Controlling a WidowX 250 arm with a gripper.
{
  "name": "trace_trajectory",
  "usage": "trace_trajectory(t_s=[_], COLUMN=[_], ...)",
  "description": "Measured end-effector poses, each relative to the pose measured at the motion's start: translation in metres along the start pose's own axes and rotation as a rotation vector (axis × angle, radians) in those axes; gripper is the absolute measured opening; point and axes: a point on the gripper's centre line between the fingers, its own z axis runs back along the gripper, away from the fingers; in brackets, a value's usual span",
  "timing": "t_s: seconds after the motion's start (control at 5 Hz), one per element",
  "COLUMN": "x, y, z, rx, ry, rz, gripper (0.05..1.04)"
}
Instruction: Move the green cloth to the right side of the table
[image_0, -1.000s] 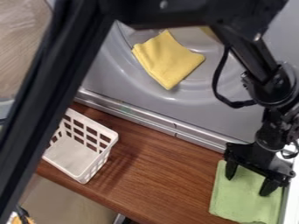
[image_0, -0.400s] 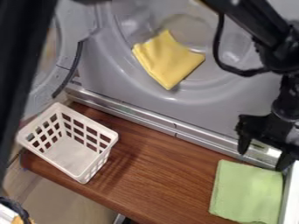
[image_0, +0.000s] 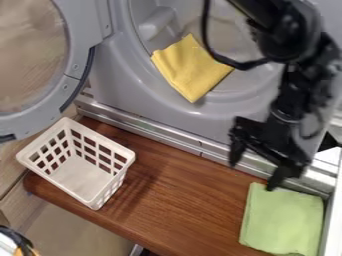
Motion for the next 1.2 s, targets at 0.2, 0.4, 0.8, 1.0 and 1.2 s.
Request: trace_trajectory(t_s=[0.2,0.4,0.8,1.0,1.2], x=[-0.018,-0.05,-0.125,-0.156,-0.174], y=[0.025,0.057,0.088,0.098,0.108], z=[0.008,0.002,-0.012,-0.025,-0.038], rx=[0.013,0.019,-0.055,-0.108,-0.145], ry=[0.047,0.071,0.106,0.128,0.129], rz=[-0.08,-0.055,0.106,0.253,0.345], gripper=[0.998,0.998,0.998,0.998,0.998])
